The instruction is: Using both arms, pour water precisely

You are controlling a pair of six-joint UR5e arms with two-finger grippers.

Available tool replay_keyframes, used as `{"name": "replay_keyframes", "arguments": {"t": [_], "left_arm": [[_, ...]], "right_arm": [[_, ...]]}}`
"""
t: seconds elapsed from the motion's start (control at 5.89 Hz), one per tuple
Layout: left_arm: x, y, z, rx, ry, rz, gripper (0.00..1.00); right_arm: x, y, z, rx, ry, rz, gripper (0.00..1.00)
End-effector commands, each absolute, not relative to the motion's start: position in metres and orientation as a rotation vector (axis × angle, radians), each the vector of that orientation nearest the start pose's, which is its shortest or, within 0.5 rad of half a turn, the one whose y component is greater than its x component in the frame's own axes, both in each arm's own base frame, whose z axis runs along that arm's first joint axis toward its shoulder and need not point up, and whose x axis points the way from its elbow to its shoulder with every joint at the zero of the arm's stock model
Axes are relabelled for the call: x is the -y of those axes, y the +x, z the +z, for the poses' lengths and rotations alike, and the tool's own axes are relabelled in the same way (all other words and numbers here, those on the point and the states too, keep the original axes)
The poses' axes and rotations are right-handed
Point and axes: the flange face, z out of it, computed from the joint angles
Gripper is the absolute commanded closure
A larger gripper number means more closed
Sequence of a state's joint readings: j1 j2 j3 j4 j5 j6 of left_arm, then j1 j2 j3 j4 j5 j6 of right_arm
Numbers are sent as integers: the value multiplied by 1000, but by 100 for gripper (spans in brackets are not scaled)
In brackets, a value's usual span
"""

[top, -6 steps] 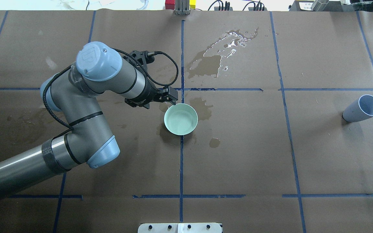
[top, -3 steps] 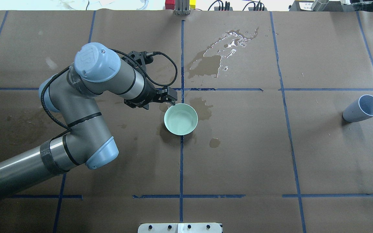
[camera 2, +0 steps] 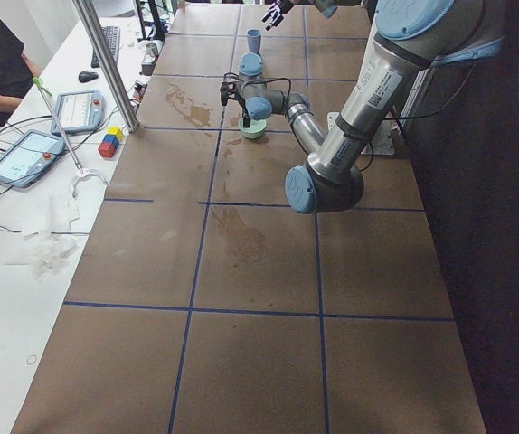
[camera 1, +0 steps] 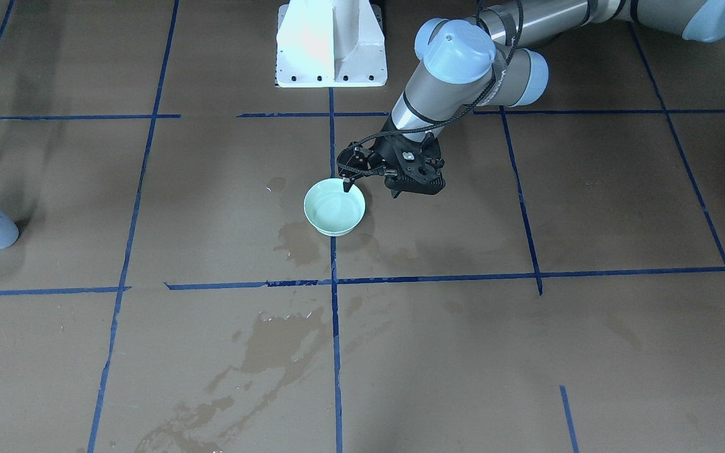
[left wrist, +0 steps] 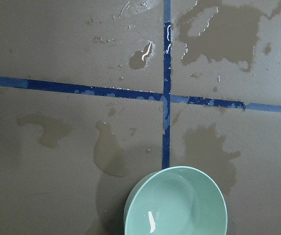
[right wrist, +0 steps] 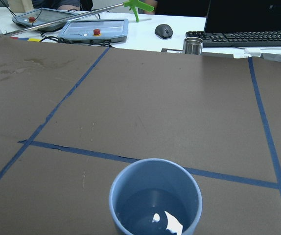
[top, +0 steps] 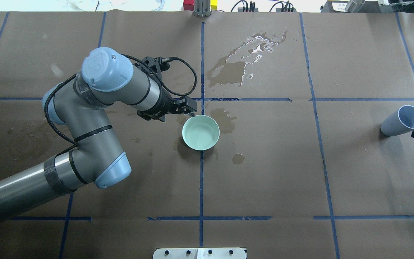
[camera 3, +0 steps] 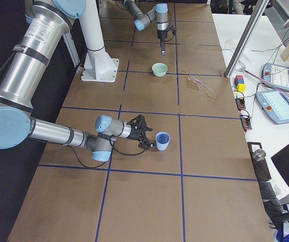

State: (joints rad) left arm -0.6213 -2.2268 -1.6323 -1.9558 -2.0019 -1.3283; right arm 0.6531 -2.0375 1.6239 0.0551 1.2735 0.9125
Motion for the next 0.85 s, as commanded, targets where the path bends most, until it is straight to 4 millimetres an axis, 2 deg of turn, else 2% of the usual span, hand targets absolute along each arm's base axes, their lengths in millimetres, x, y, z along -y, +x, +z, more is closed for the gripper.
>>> {"name": "replay_keyframes", "arguments": {"t": [0.0,0.34,0.68], "left_arm": [[469,498,194,-1146,103,-100,0],[468,497,192,-1149,105,-99,0],[469,495,193,-1150,107,-101,0]], "right_arm": [[301,-150,651,745,981,217,0],[284,-184,660,676,1081,255,0],[282,-194,666,658,1117,279,0]]}}
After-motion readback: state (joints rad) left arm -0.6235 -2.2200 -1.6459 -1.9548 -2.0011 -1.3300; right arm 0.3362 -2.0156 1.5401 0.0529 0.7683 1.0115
